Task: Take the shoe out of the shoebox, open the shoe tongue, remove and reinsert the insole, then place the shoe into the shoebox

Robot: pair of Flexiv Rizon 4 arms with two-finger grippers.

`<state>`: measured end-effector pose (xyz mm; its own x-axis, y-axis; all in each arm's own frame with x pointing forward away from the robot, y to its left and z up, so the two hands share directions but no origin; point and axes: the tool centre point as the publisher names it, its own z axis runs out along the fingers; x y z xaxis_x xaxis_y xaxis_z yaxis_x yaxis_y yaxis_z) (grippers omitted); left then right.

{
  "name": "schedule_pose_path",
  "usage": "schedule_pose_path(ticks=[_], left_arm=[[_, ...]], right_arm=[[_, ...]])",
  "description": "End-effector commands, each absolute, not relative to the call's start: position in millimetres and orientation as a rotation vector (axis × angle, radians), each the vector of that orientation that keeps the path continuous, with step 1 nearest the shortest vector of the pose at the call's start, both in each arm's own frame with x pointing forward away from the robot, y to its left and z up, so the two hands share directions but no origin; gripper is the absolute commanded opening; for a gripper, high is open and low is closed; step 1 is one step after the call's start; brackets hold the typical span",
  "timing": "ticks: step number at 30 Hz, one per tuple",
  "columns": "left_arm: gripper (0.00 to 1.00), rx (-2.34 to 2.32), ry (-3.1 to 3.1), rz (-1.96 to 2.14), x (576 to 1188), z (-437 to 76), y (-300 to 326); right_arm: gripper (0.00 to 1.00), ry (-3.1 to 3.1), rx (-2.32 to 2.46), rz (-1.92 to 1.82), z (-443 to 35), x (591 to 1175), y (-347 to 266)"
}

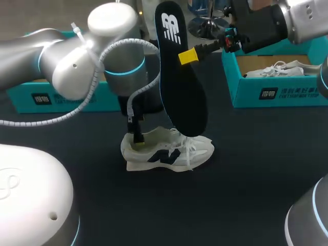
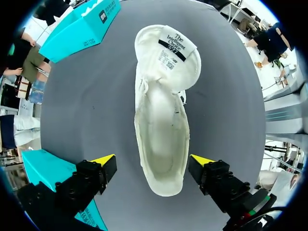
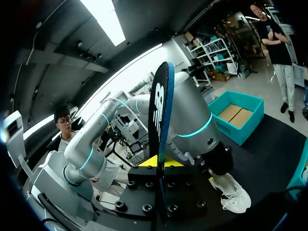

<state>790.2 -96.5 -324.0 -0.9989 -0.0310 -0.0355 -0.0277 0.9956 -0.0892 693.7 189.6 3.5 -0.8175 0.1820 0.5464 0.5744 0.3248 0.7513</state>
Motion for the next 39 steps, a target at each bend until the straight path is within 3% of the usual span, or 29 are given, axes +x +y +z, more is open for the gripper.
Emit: schedule_pose_path(ticks=[1, 22, 25, 28, 31, 35, 36, 38, 39], left_arm=[[1.0, -0.053, 3.121, -0.134, 808, -339, -113], [1.0, -0.032, 3.152, -0.158, 823, -370, -157], [0.92, -0.04, 3.159, -0.154, 826, -374, -158], [0.83, -0.041, 3.161, -0.162, 826, -375, -161], [0.52, -0.032, 3.164, -0.172, 822, -375, -163], [0.4, -0.025, 3.172, -0.172, 819, -377, -165], [0.33, -0.03, 3.178, -0.172, 819, -378, -165], [0.0, -0.038, 3.187, -0.175, 819, -380, -164], [0.0, -0.037, 3.187, -0.177, 818, -380, -163]], right_arm=[[0.0, -2.236, -0.674, -1.488, 4, 695, 192], [0.0, -2.236, -0.674, -1.488, 4, 695, 192], [0.0, -2.236, -0.674, -1.488, 4, 695, 192], [0.0, -2.236, -0.674, -1.488, 4, 695, 192], [0.0, -2.236, -0.674, -1.488, 4, 695, 192], [0.0, -2.236, -0.674, -1.488, 4, 695, 192], [0.0, -2.236, -0.674, -1.488, 4, 695, 192], [0.0, -2.236, -0.674, -1.488, 4, 695, 192], [0.0, -2.236, -0.674, -1.488, 4, 695, 192]])
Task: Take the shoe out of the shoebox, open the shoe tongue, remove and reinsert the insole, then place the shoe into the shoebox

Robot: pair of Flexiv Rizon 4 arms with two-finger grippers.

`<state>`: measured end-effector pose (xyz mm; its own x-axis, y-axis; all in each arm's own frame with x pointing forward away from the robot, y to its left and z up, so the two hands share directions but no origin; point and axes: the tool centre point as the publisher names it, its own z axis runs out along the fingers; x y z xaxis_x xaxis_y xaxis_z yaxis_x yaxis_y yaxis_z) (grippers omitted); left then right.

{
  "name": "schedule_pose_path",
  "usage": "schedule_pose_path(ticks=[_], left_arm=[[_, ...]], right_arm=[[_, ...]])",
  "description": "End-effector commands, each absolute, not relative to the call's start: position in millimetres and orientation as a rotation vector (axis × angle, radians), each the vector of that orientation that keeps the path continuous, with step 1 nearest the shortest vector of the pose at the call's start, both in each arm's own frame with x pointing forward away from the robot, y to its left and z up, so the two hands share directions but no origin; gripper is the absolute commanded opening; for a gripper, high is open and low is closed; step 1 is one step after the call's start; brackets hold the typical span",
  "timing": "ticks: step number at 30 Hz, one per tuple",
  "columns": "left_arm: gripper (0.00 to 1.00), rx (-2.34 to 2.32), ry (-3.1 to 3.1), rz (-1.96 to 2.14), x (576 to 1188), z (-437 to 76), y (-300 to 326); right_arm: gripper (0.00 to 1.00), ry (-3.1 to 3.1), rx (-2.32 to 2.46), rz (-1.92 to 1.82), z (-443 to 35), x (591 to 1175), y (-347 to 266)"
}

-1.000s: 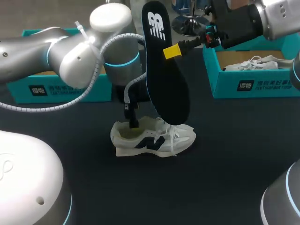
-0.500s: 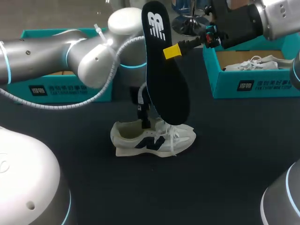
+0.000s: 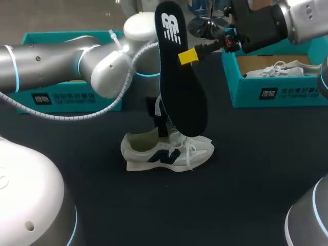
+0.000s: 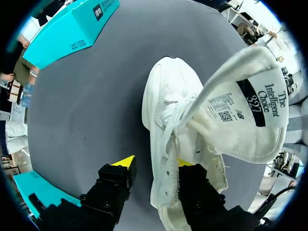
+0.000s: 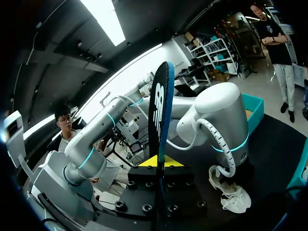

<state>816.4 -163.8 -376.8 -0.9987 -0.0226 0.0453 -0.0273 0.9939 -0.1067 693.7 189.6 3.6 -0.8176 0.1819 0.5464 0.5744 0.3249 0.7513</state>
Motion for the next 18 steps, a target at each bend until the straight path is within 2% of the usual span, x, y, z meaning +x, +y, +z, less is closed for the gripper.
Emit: schedule_pose_path(ticks=[1, 18], left_arm=[[0.0, 0.036, -3.084, 0.174, 817.2, -379.9, -162.3], [0.0, 0.058, -3.091, 0.19, 808.3, -374.6, -156.6]], right_arm=[[0.0, -2.236, -0.674, -1.488, 3.6, 694.9, 192.0], [0.0, -2.236, -0.674, -1.488, 3.6, 694.9, 192.0]])
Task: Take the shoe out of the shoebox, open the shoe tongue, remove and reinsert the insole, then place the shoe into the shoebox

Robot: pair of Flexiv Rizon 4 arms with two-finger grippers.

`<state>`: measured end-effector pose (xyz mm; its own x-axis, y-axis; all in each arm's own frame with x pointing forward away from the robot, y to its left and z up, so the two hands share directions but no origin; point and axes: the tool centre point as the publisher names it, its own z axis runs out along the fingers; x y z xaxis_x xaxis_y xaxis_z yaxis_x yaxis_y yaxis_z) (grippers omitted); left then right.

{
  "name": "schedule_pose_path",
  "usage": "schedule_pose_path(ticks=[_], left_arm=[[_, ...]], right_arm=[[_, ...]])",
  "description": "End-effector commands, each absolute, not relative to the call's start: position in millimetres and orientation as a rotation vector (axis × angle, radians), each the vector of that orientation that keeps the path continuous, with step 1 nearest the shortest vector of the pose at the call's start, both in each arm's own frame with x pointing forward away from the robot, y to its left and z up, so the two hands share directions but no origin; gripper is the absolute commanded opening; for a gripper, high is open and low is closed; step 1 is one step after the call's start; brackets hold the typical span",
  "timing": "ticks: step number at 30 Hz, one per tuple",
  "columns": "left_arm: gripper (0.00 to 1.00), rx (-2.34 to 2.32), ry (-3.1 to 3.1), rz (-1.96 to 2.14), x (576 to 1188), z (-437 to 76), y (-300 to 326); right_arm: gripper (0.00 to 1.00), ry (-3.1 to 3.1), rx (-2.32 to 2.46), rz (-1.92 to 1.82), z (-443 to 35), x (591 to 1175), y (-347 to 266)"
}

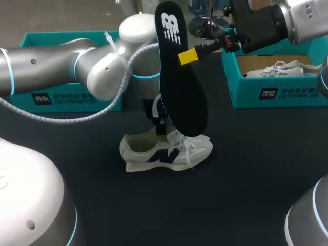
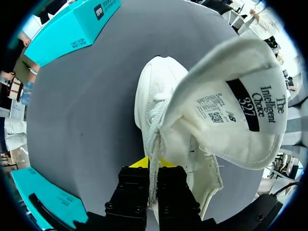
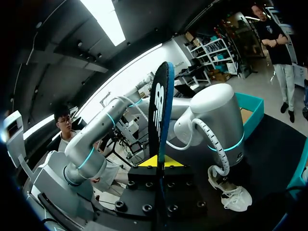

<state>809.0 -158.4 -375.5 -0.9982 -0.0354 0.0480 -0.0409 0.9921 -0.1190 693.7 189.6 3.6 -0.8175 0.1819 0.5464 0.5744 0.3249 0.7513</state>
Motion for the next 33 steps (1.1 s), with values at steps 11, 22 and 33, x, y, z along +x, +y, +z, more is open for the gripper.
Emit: schedule_pose_path(ticks=[11, 22, 33], left_arm=[[0.0, -0.497, -2.819, 0.233, 829, -346, -143], [0.0, -1.264, -2.403, 0.128, 825, -324, -157], [0.0, -1.777, -2.098, 0.093, 819, -306, -159]], right_arm=[[0.0, -2.236, -0.674, -1.488, 4, 695, 192], [0.0, -2.236, -0.674, -1.488, 4, 695, 192], [0.0, -2.236, -0.674, -1.488, 4, 695, 192]])
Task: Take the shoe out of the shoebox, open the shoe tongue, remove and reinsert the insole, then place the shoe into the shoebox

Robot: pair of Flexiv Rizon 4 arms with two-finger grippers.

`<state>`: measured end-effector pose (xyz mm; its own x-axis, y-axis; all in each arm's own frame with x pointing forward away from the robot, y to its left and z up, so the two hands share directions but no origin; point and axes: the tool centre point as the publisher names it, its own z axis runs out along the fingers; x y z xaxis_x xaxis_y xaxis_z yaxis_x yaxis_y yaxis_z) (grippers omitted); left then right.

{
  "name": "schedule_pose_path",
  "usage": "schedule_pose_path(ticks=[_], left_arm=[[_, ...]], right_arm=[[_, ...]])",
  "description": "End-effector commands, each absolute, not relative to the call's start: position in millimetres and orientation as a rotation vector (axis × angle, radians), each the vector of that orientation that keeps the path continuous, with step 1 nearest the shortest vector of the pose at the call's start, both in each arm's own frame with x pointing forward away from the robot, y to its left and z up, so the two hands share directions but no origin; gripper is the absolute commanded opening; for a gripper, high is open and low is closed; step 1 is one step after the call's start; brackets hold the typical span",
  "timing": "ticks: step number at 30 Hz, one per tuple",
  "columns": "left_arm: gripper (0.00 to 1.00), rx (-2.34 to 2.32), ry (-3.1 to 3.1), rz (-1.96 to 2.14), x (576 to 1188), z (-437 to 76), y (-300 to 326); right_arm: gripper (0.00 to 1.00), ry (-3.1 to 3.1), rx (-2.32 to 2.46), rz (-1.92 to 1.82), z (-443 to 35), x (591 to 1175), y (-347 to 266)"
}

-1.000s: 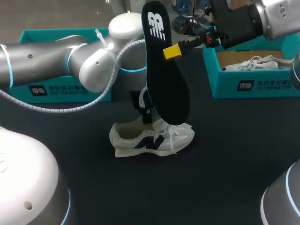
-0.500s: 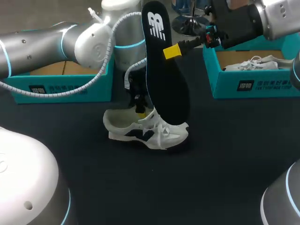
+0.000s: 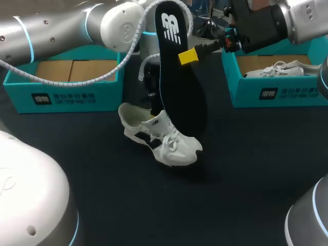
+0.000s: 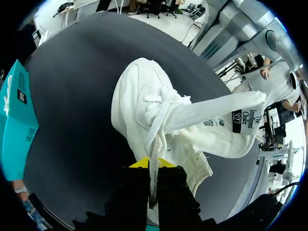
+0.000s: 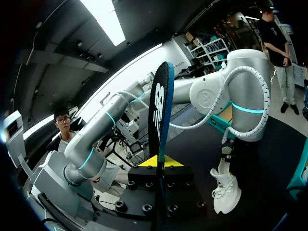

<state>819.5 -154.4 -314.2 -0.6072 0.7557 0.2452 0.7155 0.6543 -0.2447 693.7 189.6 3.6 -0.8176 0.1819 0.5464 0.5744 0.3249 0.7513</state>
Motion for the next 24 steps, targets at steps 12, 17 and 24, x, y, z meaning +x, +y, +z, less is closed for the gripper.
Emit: schedule_pose_path(ticks=[12, 17, 24], left_arm=[[0.0, -2.016, -1.906, 0.074, 811, -305, -162], [0.0, -2.063, -1.86, 0.003, 812, -307, -171], [0.0, -1.999, -1.959, 0.013, 815, -305, -174]], right_arm=[[0.0, -2.236, -0.674, -1.488, 4, 695, 192], [0.0, -2.236, -0.674, -1.488, 4, 695, 192], [0.0, -2.236, -0.674, -1.488, 4, 695, 192]])
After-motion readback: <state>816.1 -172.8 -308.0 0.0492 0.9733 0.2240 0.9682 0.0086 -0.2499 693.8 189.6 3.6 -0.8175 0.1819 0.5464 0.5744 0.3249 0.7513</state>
